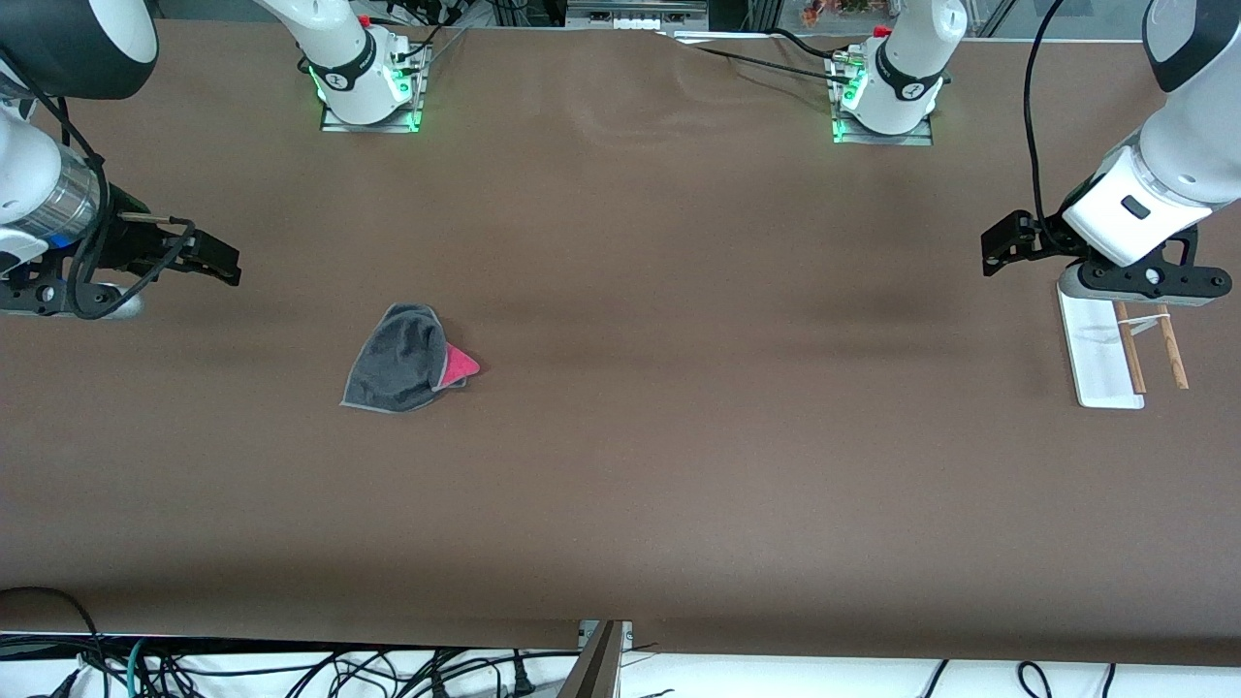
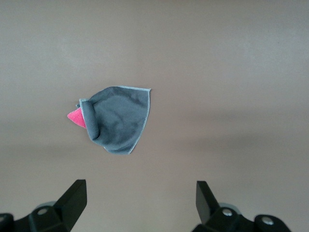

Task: Pass towel and hang on rack
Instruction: 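Move the right gripper over the grey-pink towel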

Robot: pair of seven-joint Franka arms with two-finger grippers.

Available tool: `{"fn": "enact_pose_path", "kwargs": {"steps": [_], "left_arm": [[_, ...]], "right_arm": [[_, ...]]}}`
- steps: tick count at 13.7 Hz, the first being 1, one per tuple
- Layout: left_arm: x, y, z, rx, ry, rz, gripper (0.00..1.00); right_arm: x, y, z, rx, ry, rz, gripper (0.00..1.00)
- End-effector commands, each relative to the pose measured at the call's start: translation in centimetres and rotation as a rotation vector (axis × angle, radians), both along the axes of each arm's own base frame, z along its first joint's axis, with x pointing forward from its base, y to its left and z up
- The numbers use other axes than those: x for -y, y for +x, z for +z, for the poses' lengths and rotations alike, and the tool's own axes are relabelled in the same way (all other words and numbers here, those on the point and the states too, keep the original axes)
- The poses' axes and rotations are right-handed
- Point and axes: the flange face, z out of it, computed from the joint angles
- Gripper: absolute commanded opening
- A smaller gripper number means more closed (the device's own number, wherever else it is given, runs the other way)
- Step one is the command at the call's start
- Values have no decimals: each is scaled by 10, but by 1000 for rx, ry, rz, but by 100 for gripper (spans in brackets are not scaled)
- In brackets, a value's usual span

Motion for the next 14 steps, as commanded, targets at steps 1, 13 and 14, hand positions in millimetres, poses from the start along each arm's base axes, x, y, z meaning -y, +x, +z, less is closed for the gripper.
{"fn": "enact_pose_path", "kwargs": {"steps": [1, 13, 14], "left_arm": [[3, -2, 8, -1, -19, -6, 100], [4, -2, 7, -3, -19, -7, 100], [6, -3, 8, -1, -18, -12, 100]], "right_arm": [[-1, -7, 6, -17, 15, 1, 100], [-112, 62, -203, -33, -4, -72, 100], [-120, 64, -229, -17, -6, -117, 100]]}}
